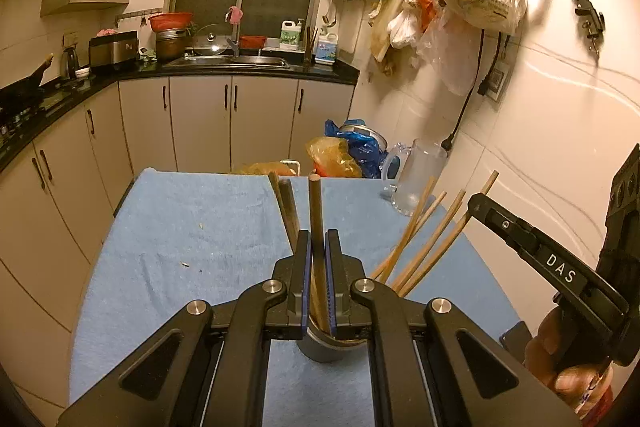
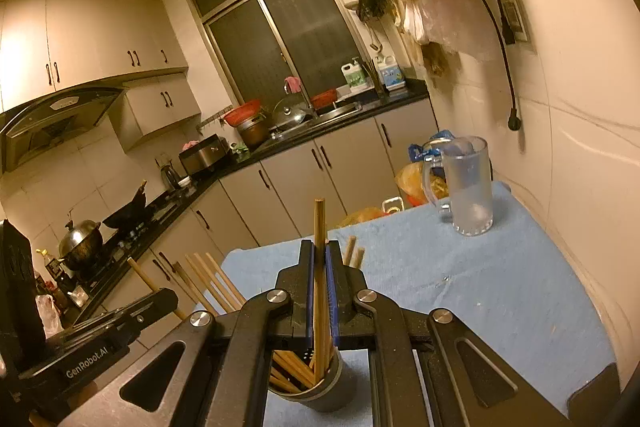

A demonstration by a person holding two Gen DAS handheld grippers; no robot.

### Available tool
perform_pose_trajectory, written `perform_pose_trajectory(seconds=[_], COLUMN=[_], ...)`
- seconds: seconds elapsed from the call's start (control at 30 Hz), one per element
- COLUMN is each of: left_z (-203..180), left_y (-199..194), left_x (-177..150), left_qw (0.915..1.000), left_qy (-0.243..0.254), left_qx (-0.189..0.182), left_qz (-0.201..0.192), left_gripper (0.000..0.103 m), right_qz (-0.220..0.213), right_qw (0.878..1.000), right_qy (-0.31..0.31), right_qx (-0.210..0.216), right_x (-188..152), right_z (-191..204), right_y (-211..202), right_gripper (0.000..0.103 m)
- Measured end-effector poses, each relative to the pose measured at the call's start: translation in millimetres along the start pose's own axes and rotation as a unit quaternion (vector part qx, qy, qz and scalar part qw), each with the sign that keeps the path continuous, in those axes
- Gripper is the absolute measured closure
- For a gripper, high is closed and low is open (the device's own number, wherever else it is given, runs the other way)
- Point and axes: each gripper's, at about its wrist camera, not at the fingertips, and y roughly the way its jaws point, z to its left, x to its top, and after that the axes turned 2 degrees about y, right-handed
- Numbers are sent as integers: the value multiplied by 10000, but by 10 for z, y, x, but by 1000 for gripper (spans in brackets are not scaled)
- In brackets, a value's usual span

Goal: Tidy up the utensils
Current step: 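Lower the chopsticks into the grey cup with both tools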

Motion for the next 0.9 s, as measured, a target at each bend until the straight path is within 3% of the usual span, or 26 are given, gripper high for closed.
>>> perform_pose_trajectory(seconds=[0.9], left_z=[16], left_y=[176], left_x=[-125], left_qw=[9999], left_qy=[102], left_qx=[85], left_qz=[85], left_gripper=[97], right_qz=[308], right_qw=[9995], right_qy=[-40], right_qx=[35], right_x=[-186], right_z=[5], right_y=[231], right_gripper=[97])
